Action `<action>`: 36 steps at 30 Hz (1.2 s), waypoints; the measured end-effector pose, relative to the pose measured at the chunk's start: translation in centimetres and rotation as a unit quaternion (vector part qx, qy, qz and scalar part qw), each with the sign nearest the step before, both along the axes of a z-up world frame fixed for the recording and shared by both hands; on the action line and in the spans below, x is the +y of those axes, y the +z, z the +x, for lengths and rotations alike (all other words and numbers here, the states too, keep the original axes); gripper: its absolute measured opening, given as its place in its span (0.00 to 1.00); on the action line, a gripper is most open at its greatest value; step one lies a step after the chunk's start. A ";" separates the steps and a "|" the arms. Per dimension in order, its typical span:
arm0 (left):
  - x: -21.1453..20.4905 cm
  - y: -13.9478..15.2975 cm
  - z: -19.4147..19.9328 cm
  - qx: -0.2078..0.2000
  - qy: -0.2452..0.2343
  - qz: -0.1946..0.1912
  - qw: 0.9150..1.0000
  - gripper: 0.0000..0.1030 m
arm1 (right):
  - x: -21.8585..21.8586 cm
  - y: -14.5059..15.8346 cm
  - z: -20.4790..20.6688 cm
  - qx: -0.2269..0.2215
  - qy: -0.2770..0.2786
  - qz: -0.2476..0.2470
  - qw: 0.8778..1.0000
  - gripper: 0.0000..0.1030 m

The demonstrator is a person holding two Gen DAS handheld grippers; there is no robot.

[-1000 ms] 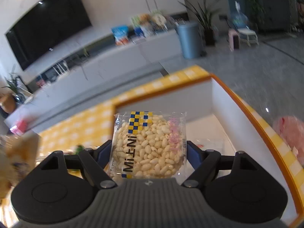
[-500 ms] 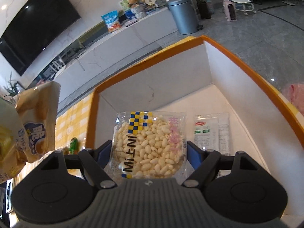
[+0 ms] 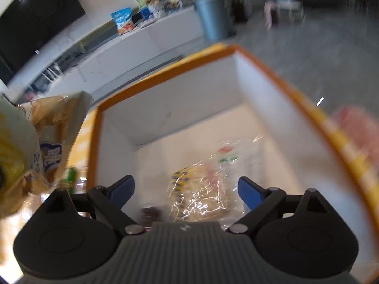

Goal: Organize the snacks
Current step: 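Drop the MILNI bag into the box while the left tool releases the snack bag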

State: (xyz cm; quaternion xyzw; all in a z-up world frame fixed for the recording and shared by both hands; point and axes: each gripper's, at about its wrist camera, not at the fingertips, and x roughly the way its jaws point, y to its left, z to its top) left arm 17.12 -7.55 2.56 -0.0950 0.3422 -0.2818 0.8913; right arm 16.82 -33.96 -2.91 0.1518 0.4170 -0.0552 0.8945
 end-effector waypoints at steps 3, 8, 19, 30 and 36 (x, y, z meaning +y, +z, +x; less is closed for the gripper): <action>-0.7 -0.1 0.2 0.006 -0.003 -0.004 1.000 0.34 | -1.5 1.3 -1.6 -0.037 -0.020 -0.005 0.999 0.90; -2.1 -0.3 0.6 0.016 -0.013 -0.025 0.999 0.34 | -5.8 4.2 -5.8 -0.114 -0.045 0.057 0.991 0.95; -8.7 -4.2 1.9 0.062 -0.069 -0.037 0.995 0.33 | -8.7 4.7 -8.1 -0.119 -0.058 0.032 0.991 0.94; -11.2 -7.1 2.2 0.092 -0.096 -0.012 0.991 0.33 | -9.5 4.0 -9.1 -0.119 -0.084 0.008 0.989 0.94; -11.4 -8.0 1.6 0.104 -0.107 -0.033 0.988 0.34 | -9.6 3.8 -9.3 -0.118 -0.088 0.012 0.989 0.94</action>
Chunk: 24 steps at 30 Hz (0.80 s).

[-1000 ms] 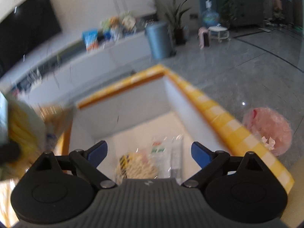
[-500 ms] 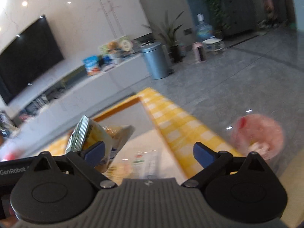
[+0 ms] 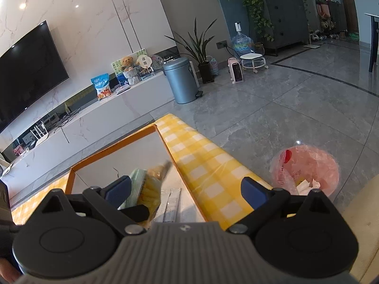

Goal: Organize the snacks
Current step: 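Drop the MILNI bag into the box while the left tool releases the snack bag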

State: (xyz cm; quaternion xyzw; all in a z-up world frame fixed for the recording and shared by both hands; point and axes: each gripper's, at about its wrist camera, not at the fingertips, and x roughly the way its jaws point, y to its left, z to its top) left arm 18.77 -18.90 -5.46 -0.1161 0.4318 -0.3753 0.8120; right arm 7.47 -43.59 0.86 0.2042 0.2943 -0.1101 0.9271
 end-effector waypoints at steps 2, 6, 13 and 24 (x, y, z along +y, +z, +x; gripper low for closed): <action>-0.1 -0.1 -0.3 -0.002 -0.002 0.003 1.000 0.37 | 0.0 -0.1 0.0 0.002 -0.002 0.000 1.000 0.94; 0.1 0.5 -1.0 -0.010 -0.001 0.004 1.000 0.61 | 0.1 0.1 -0.1 0.000 -0.003 0.001 1.000 0.94; 1.7 3.7 -4.2 -0.116 -0.003 0.015 0.993 0.86 | 0.1 0.1 -0.1 -0.003 -0.015 0.002 1.000 0.94; 4.8 6.6 -5.2 -0.138 0.042 0.044 0.988 0.86 | 2.0 1.5 -0.3 -0.032 0.014 0.010 0.999 0.94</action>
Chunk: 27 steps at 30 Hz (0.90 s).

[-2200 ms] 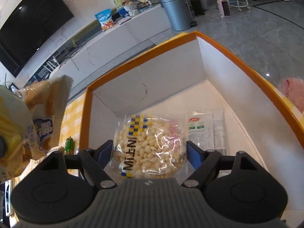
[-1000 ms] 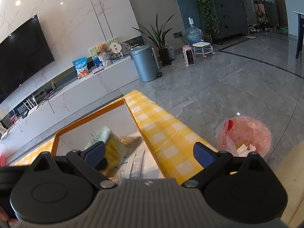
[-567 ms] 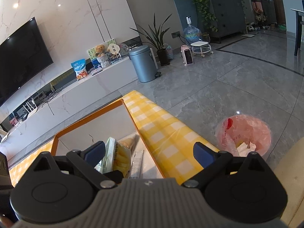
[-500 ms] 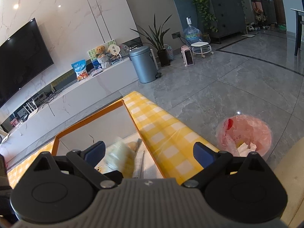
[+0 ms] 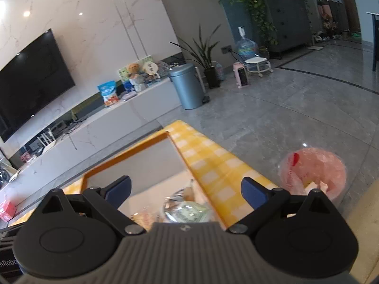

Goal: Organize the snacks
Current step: 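Drop the MILNI bag into the box while the left tool releases the snack bag, then move both tools back over the remaining snacks on the table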

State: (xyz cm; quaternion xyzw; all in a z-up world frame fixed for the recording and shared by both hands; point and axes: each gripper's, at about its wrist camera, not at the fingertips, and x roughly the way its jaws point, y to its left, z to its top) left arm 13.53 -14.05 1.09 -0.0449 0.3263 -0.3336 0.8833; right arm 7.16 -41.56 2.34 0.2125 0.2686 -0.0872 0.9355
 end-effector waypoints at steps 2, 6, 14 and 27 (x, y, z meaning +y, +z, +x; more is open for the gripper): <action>0.7 0.3 0.2 0.003 0.013 -0.001 1.000 0.86 | 0.6 0.5 -0.1 -0.008 0.010 -0.001 1.000 0.94; 2.3 1.8 0.1 0.003 0.040 0.008 0.999 0.86 | 2.1 1.5 -0.2 -0.022 0.026 -0.007 0.999 0.94; 7.9 4.8 -1.0 -0.007 0.111 0.017 0.994 0.86 | 6.3 4.4 -1.6 -0.075 0.064 -0.008 0.995 0.94; 20.1 6.0 -2.0 -0.022 0.240 -0.016 0.970 0.86 | 17.0 5.8 -0.9 -0.093 0.172 0.006 0.981 0.95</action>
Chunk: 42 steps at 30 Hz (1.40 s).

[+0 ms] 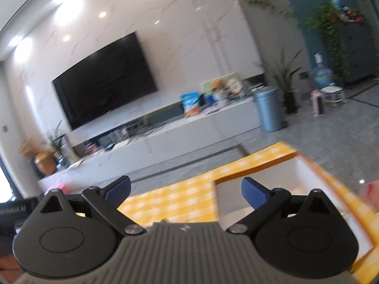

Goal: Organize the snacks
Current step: 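Move both tools back over the remaining snacks on the table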

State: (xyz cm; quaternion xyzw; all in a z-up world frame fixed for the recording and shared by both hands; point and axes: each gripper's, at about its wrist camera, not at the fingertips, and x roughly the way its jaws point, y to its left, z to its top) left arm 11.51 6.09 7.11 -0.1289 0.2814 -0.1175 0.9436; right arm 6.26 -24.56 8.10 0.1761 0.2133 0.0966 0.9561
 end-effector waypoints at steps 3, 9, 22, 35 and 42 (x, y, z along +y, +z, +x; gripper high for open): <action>2.4 -1.2 0.2 0.008 0.029 -0.011 0.999 0.86 | 2.9 -0.6 0.8 0.012 0.017 -0.019 1.000 0.95; 5.3 -4.5 1.1 0.025 0.131 0.024 0.991 0.86 | 7.4 -2.7 2.5 0.033 0.043 -0.053 0.997 0.95; 9.6 -11.9 3.7 0.096 0.131 -0.008 0.987 0.85 | 12.6 -9.5 7.9 0.135 0.034 -0.105 0.985 0.95; 10.6 -13.2 4.3 0.108 0.148 0.005 0.983 0.85 | 15.3 -14.0 12.6 0.219 0.056 -0.119 0.967 0.95; 11.2 -14.3 4.7 0.133 0.161 0.013 0.978 0.85 | 16.8 -14.9 16.2 0.226 0.070 -0.108 0.966 0.95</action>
